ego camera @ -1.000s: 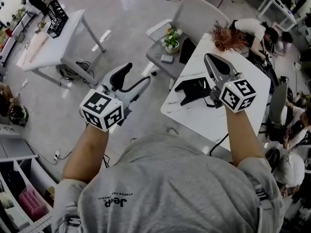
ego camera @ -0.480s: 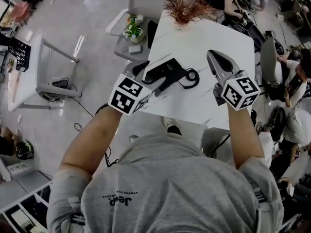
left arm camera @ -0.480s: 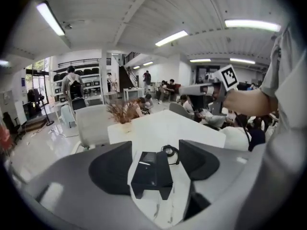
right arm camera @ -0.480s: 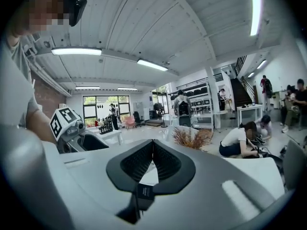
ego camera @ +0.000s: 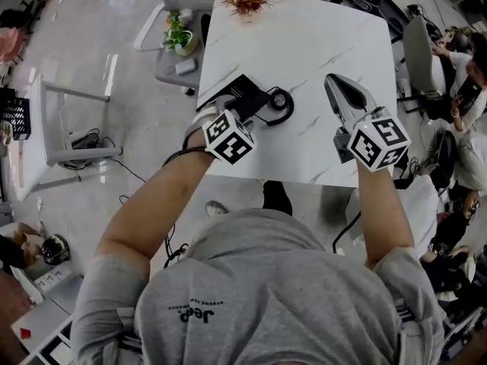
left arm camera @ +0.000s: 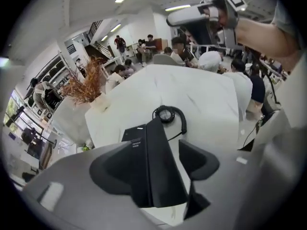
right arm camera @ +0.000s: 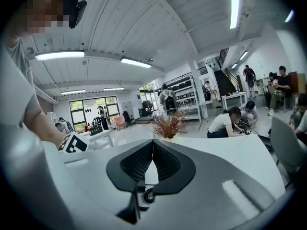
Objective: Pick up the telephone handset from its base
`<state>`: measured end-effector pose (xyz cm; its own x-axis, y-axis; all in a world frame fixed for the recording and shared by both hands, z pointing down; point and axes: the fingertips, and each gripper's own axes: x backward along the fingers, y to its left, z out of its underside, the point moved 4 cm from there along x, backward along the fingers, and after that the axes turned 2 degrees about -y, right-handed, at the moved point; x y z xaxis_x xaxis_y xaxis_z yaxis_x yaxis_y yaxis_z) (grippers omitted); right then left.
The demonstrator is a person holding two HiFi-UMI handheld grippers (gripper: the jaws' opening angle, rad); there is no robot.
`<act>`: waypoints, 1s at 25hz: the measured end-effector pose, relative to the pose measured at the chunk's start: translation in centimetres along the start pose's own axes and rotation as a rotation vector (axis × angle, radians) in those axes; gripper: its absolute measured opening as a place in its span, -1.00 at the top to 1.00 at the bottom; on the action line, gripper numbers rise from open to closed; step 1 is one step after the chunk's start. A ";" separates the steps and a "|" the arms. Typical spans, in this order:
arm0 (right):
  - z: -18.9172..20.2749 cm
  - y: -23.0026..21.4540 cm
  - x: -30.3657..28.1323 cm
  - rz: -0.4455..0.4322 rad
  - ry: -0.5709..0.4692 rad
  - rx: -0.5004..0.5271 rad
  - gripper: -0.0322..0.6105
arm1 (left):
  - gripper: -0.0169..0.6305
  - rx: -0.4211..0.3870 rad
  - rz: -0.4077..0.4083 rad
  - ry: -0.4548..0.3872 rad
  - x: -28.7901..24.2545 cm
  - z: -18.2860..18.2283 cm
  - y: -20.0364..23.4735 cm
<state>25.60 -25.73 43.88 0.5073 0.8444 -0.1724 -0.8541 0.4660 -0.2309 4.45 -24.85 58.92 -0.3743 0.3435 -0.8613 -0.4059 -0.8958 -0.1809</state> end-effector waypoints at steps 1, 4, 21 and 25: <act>0.4 -0.5 0.1 0.004 0.001 -0.007 0.88 | -0.11 -0.011 -0.003 0.021 -0.9 0.1 -0.1; 1.3 -1.5 0.5 0.014 0.002 -0.025 0.89 | -0.11 -0.027 -0.008 0.079 -3.0 0.5 -0.5; 0.1 -0.7 1.6 0.011 -0.020 -0.040 0.89 | 0.53 0.085 0.099 0.039 -0.6 -1.8 -0.5; -1.3 0.9 0.8 -0.011 -0.031 -0.023 0.89 | 0.53 0.200 0.120 -0.059 4.0 -2.4 1.3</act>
<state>25.42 -24.96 42.33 0.5123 0.8473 -0.1401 -0.8456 0.4693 -0.2543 4.44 -25.30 54.07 -0.4757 0.2590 -0.8406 -0.5104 -0.8596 0.0240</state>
